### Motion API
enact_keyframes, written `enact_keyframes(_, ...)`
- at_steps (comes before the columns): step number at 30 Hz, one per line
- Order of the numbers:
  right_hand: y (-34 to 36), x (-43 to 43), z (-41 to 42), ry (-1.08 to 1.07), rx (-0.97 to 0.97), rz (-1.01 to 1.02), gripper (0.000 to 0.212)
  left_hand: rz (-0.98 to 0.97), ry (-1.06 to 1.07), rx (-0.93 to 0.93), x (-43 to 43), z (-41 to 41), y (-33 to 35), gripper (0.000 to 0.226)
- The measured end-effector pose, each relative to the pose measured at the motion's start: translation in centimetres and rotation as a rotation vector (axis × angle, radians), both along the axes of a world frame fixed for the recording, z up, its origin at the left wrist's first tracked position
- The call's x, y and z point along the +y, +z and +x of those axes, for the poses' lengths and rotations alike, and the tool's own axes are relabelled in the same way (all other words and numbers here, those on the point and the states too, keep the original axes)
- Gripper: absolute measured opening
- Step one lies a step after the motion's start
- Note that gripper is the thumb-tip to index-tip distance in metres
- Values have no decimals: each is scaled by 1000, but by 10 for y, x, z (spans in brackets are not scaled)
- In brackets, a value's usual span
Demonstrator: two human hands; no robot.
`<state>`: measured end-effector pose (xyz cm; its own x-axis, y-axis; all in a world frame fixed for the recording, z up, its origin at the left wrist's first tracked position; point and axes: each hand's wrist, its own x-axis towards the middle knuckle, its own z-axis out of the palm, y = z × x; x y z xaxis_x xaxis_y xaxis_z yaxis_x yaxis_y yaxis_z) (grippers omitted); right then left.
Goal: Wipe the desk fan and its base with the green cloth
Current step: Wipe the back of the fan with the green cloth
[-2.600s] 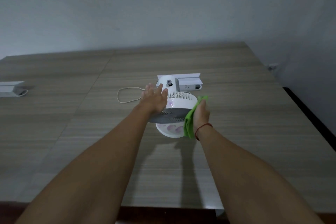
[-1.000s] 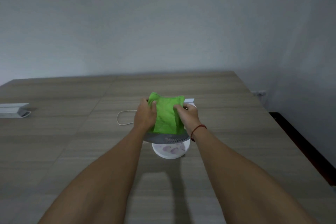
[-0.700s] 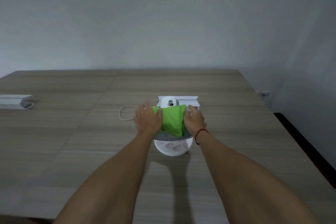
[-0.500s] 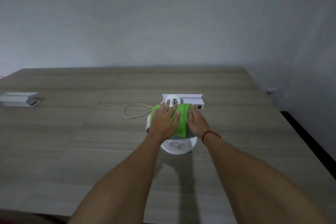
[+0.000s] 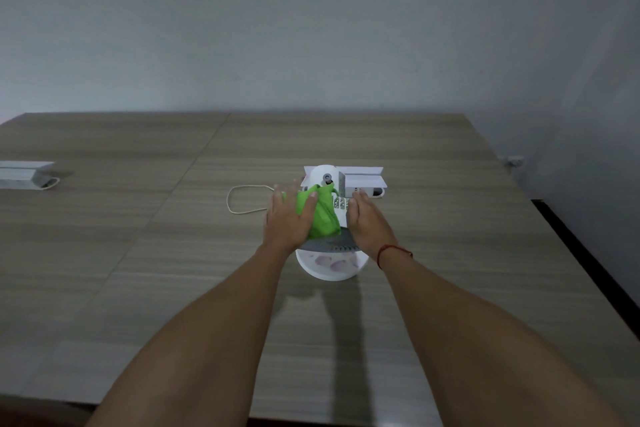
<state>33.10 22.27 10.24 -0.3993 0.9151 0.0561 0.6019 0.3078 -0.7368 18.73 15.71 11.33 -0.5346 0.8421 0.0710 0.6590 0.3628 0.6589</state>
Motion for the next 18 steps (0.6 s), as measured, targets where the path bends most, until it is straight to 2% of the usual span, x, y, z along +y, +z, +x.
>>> enact_keyframes(2,-1,1,-2,-20,25,-7,44,15,16,-2,0,1,-2,63)
enact_keyframes(5,0,0,-8,-84,93,3,47,15,20,112,-5,19,1,69)
enact_keyframes(9,-5,-5,-7,-47,75,19,52,36,-7,212,-15,31,-4,79)
enact_keyframes(15,-7,6,-14,-16,22,52,53,143,-57,108,-6,6,-8,61)
enact_keyframes(18,-3,3,-17,-3,41,31,54,280,-31,-97,2,-9,-14,50)
